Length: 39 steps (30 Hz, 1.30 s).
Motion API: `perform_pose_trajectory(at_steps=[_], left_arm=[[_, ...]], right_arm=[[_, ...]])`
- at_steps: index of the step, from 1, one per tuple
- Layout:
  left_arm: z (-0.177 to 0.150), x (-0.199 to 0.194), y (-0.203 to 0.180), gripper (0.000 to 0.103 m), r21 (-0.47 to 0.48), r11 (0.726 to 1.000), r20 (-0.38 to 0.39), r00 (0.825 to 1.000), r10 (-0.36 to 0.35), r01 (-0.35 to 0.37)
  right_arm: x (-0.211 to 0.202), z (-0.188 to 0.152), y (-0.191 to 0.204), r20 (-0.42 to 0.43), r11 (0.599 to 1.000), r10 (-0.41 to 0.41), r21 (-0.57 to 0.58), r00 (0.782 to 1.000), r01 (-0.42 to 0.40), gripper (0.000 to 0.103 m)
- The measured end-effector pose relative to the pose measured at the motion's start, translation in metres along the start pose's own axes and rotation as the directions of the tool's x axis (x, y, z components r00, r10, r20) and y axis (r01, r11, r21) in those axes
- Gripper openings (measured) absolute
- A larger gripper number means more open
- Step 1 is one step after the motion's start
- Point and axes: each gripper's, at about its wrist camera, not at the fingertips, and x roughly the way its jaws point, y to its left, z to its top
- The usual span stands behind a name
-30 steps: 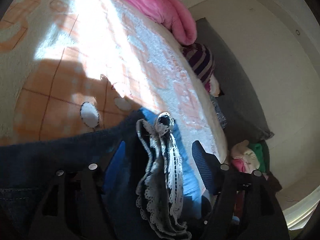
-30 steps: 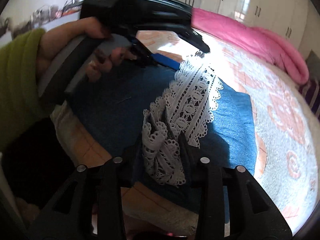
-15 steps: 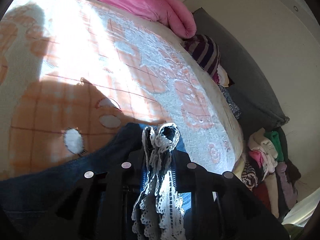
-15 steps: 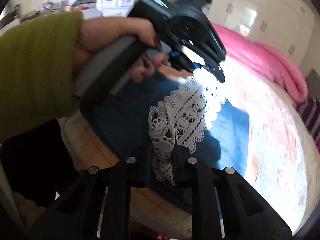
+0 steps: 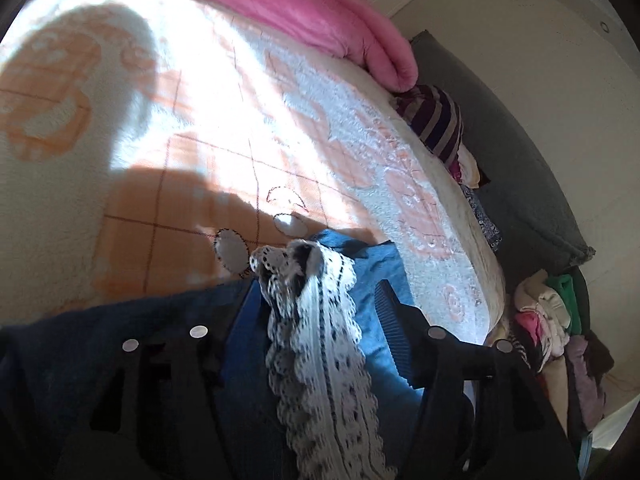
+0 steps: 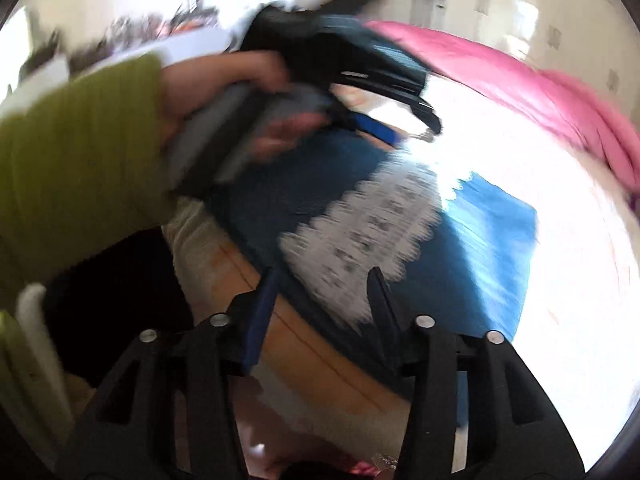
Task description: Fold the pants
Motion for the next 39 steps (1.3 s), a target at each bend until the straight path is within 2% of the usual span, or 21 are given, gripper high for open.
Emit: perform_pose_trajectory(at_steps=[3,7,12,17,18,19,20,21,25,28,30,32,34,36,39], left_arm=[[-0.021,-0.022,-0.007,0.058,0.025,0.998,0.004,0.999,0.053,-0.054],[-0.06,-0.04,-0.009,0.063,0.001,0.998,-0.035,0.997,0.066,-0.066],[-0.1,-0.044,-0.019,0.063,-0.018,0.999,-0.054,0.998,0.03,-0.031],[-0.111,-0.034,-0.024,0.065,-0.033,0.999,-0.04,0.999,0.036,-0.037],[-0.113,-0.03,-0.028,0.063,-0.019,0.999,-0.043,0.998,0.048,-0.049],[-0.114,-0.027,-0.03,0.049,-0.002,0.998,-0.052,0.996,0.068,-0.068],[-0.115,-0.022,-0.035,0.015,0.02,0.996,-0.073,0.994,0.084,-0.082],[-0.118,-0.019,-0.037,0.009,0.042,0.995,-0.092,0.991,0.099,-0.096],[-0.124,-0.021,-0.047,0.009,0.14,0.976,-0.11,0.978,0.18,-0.164],[-0.13,-0.031,-0.046,0.009,0.162,0.969,-0.104,0.973,0.206,-0.188],[-0.132,-0.029,-0.039,0.013,0.138,0.973,-0.103,0.974,0.201,-0.187],[-0.13,-0.028,-0.037,0.015,0.121,0.975,-0.097,0.975,0.199,-0.187],[-0.131,-0.029,-0.039,0.019,0.153,0.966,-0.083,0.971,0.222,-0.208],[-0.13,-0.029,-0.042,0.022,0.169,0.962,-0.08,0.97,0.231,-0.216],[-0.13,-0.03,-0.044,0.023,0.183,0.957,-0.074,0.967,0.243,-0.226]], right_arm=[[-0.017,-0.012,-0.032,0.004,0.993,-0.053,0.102,0.999,0.052,0.041],[-0.023,-0.027,-0.071,-0.022,0.972,-0.127,0.196,0.992,0.129,0.041],[-0.014,-0.032,-0.102,-0.02,0.957,-0.111,0.269,0.994,0.112,0.047],[-0.015,-0.028,-0.096,-0.019,0.966,-0.094,0.242,0.995,0.096,0.051],[-0.012,-0.027,-0.092,-0.024,0.967,-0.085,0.24,0.996,0.089,0.055],[-0.009,-0.027,-0.09,-0.025,0.967,-0.074,0.241,0.997,0.078,0.058],[-0.008,-0.027,-0.088,-0.023,0.967,-0.07,0.242,0.997,0.073,0.061],[-0.007,-0.028,-0.087,-0.022,0.968,-0.067,0.24,0.997,0.071,0.061],[-0.002,-0.03,-0.085,-0.048,0.968,-0.072,0.236,0.996,0.081,0.061],[-0.012,-0.029,-0.079,-0.013,0.972,-0.062,0.225,0.998,0.063,0.061],[-0.01,-0.027,-0.074,-0.005,0.977,-0.06,0.202,0.998,0.06,0.061],[-0.002,-0.026,-0.071,-0.022,0.98,-0.068,0.186,0.997,0.071,0.061],[0.006,-0.029,-0.068,-0.049,0.981,-0.065,0.18,0.997,0.073,0.061],[0.018,-0.035,-0.068,-0.11,0.98,-0.083,0.173,0.99,0.101,0.061],[0.02,-0.039,-0.068,-0.106,0.977,-0.09,0.185,0.99,0.108,0.061]])
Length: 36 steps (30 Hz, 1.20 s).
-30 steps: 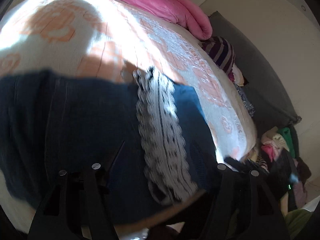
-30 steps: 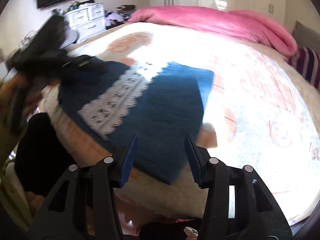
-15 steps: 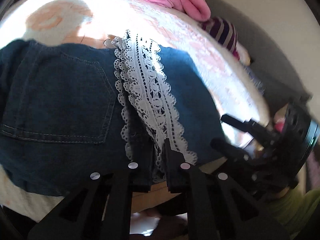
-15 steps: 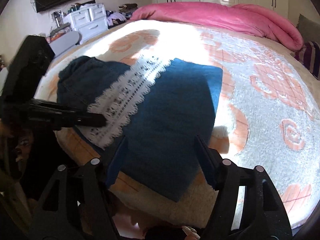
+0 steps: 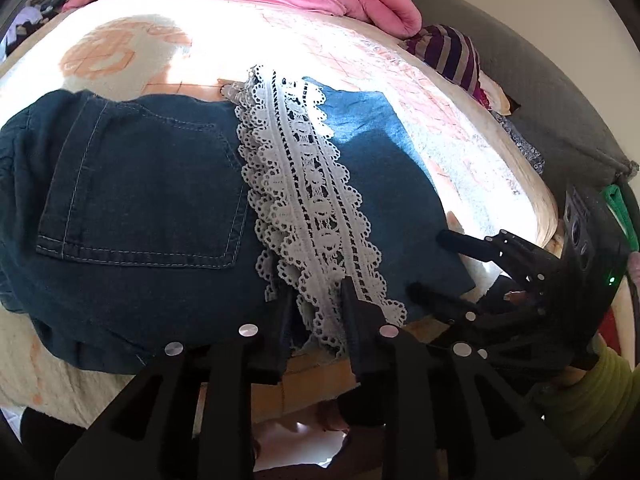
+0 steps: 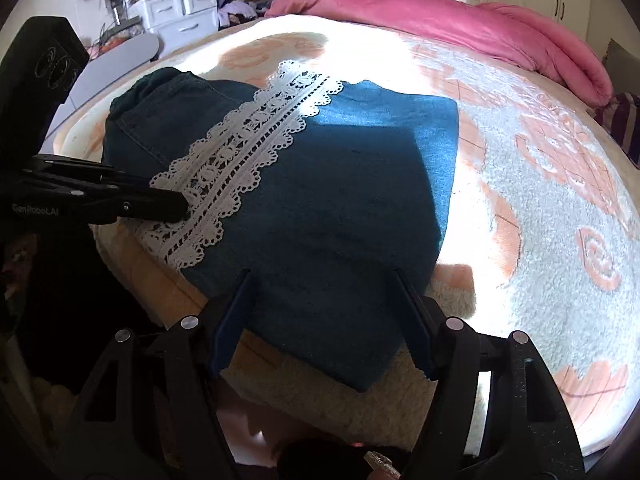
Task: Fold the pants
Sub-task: 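Release the lace and withdraw both grippers from the jeans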
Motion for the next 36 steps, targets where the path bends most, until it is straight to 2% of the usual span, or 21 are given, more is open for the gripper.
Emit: perform_pose_trajectory(at_steps=[1,2,4,10,14,19,22,25,29,33,36], left_arm=[[0.0,-0.002,-0.002,0.026,0.009,1.0,0.004,1.0,0.008,-0.008],[0.001,-0.004,-0.003,0.036,0.017,1.0,0.011,1.0,0.019,-0.019],[0.003,-0.009,-0.005,0.044,0.031,0.999,0.023,0.999,0.039,-0.04],[0.012,-0.027,-0.001,0.044,0.06,0.995,0.067,0.995,0.077,-0.081],[0.018,-0.031,-0.002,0.05,0.063,0.994,0.08,0.993,0.086,-0.091],[0.021,-0.036,-0.007,0.051,0.076,0.992,0.093,0.991,0.097,-0.104],[0.022,-0.04,-0.013,0.061,0.089,0.989,0.109,0.988,0.108,-0.118],[0.023,-0.042,-0.017,0.061,0.099,0.987,0.12,0.986,0.113,-0.125],[0.024,-0.047,-0.019,0.07,0.104,0.985,0.132,0.983,0.127,-0.141],[0.025,-0.053,-0.017,0.074,0.099,0.984,0.146,0.98,0.132,-0.147],[0.026,-0.058,-0.015,0.085,0.092,0.983,0.162,0.976,0.144,-0.16]], right_arm=[[-0.001,0.0,0.0,-0.004,1.0,-0.001,-0.001,1.0,0.001,0.061],[-0.001,0.001,0.0,-0.004,1.0,0.001,0.0,1.0,-0.001,0.061],[-0.006,0.001,-0.002,0.003,1.0,0.013,0.017,1.0,-0.013,0.061],[-0.022,-0.002,-0.012,0.035,0.997,0.024,0.077,0.999,-0.026,0.069],[-0.034,0.001,-0.02,0.063,0.994,0.01,0.111,0.998,-0.017,0.079],[-0.043,0.005,-0.027,0.096,0.991,-0.011,0.137,0.995,-0.002,0.088],[-0.049,0.006,-0.031,0.115,0.988,-0.017,0.156,0.993,-0.001,0.09],[-0.052,0.007,-0.031,0.125,0.986,-0.026,0.167,0.992,0.005,0.092],[-0.056,0.007,-0.033,0.13,0.985,-0.035,0.172,0.991,0.012,0.094],[-0.06,0.009,-0.036,0.141,0.983,-0.042,0.181,0.989,0.016,0.094],[-0.063,0.011,-0.037,0.148,0.982,-0.049,0.186,0.988,0.021,0.094]])
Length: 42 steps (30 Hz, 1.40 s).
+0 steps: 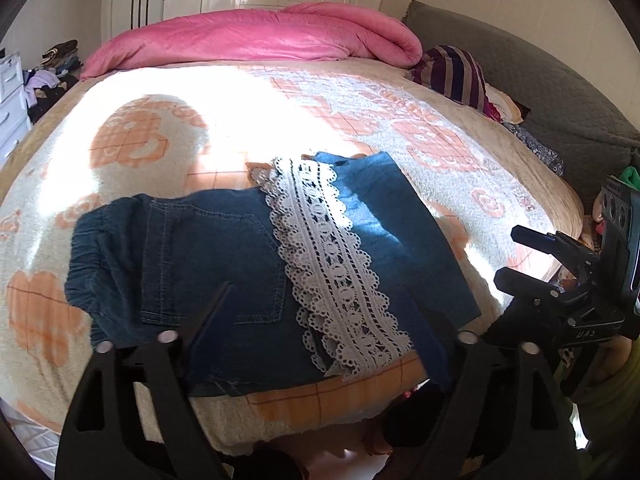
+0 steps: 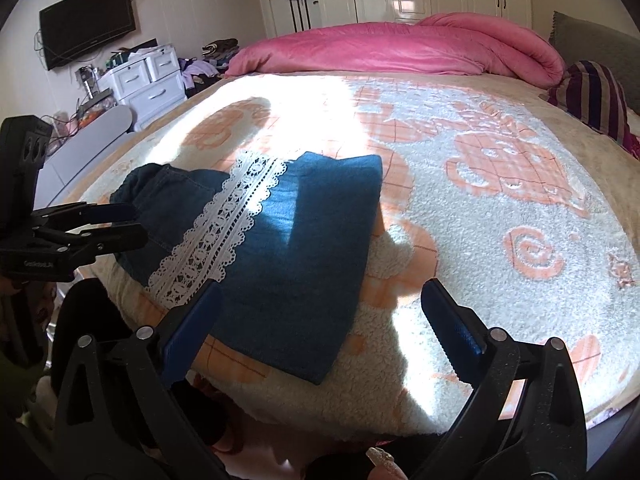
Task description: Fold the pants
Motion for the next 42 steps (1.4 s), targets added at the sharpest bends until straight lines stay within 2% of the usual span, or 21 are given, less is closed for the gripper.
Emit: perform_pose_trajectory(at_steps=[7,10,18,24,34,42], left_arm=[[0.001,-0.011,0.012,0.095,-0.022,0.999,0.025,0.999,0.035,-0.035],[0.0,-0.016,0.019,0.096,-0.034,0.998,0.032,0.998,0.053,-0.052],[-0.004,-0.028,0.044,0.097,-0.082,0.992,0.048,0.994,0.099,-0.095],[-0.011,-0.032,0.065,0.098,-0.131,0.985,0.038,0.992,0.122,-0.116],[-0.024,-0.03,0.092,0.098,-0.193,0.971,0.004,0.989,0.145,-0.142],[-0.033,-0.019,0.112,0.098,-0.268,0.956,-0.019,0.993,0.115,-0.116]], right_arm=[[-0.006,0.011,0.0,0.018,1.0,-0.011,0.017,1.0,0.011,0.094],[-0.007,0.019,0.003,0.031,1.0,-0.012,0.009,0.999,0.012,0.094],[-0.007,0.052,0.027,0.074,0.997,0.018,-0.073,0.997,-0.013,0.094],[0.004,0.076,0.054,0.075,0.987,0.061,-0.153,0.995,-0.049,0.094],[0.045,0.107,0.102,0.0,0.953,0.177,-0.25,0.984,-0.172,0.094],[0.094,0.127,0.154,-0.122,0.892,0.206,-0.385,0.971,-0.238,0.094]])
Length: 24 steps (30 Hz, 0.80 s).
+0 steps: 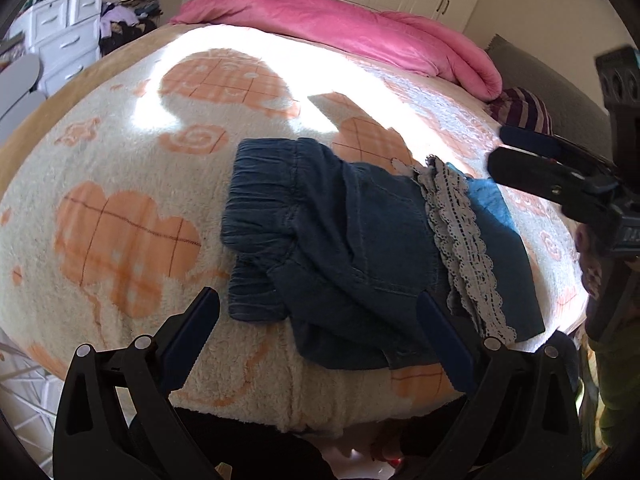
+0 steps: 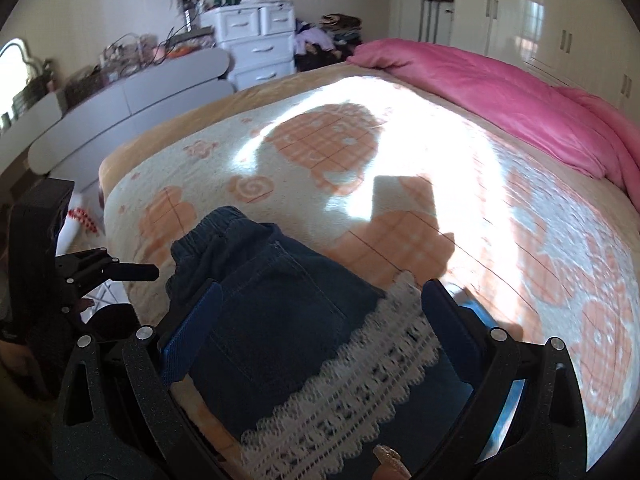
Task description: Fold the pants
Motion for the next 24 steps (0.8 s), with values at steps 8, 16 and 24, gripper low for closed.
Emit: perform_pose_trajectory(at_steps=[8,16,24], left_arm=[[0.0,0.01,0.011,0.097,-0.029,1.0,-0.008,1.0,-0.003,0.003],[-0.002,0.025,0.011,0.082,-0.042,0.998,-0.031,0.998,-0.047,0.045],[-0.003,0.031,0.018,0.073,-0.052,0.997,-0.039,0.997,-0.06,0.058]], right_arm=[[0.05,0.029,0.011,-0.102,0.994,0.09,-0.055,0.991,-0.096,0.094],[0.097,0.044,0.02,-0.201,0.979,0.197,-0.018,0.96,-0.204,0.094],[0.138,0.052,0.045,-0.301,0.95,0.276,-0.062,0.913,-0.307,0.094]])
